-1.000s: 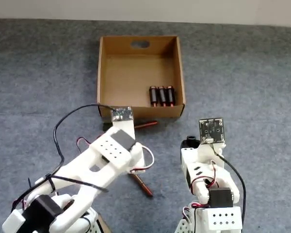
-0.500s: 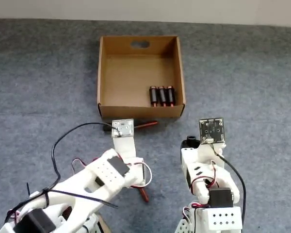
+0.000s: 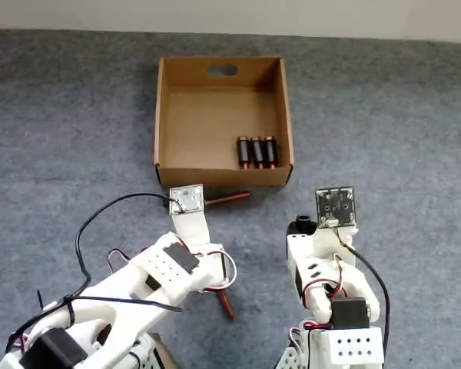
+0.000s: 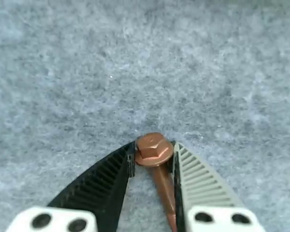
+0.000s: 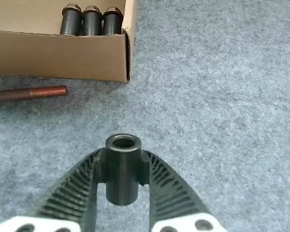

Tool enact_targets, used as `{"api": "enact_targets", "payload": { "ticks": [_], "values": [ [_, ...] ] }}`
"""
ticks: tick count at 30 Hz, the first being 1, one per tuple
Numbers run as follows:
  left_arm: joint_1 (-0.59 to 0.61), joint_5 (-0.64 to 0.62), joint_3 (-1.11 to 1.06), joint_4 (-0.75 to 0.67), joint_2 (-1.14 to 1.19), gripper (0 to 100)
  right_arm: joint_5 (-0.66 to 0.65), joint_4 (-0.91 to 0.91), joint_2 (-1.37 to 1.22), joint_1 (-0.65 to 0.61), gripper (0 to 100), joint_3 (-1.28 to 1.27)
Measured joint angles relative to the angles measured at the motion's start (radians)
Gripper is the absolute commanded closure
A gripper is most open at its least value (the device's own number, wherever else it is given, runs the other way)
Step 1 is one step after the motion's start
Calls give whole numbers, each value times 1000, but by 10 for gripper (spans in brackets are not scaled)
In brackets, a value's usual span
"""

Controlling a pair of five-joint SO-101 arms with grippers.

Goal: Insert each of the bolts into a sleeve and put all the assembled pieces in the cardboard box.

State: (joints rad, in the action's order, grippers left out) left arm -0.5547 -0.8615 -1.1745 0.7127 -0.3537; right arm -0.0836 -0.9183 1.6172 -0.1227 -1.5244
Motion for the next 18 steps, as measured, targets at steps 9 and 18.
{"api": "enact_targets", "payload": {
  "ticks": [9, 18],
  "values": [
    [6, 38, 3, -3, 0, 854, 0, 0, 0, 0, 992, 0],
    [6, 40, 17, 2, 0, 968, 0, 0, 0, 0, 992, 0]
  ]
}}
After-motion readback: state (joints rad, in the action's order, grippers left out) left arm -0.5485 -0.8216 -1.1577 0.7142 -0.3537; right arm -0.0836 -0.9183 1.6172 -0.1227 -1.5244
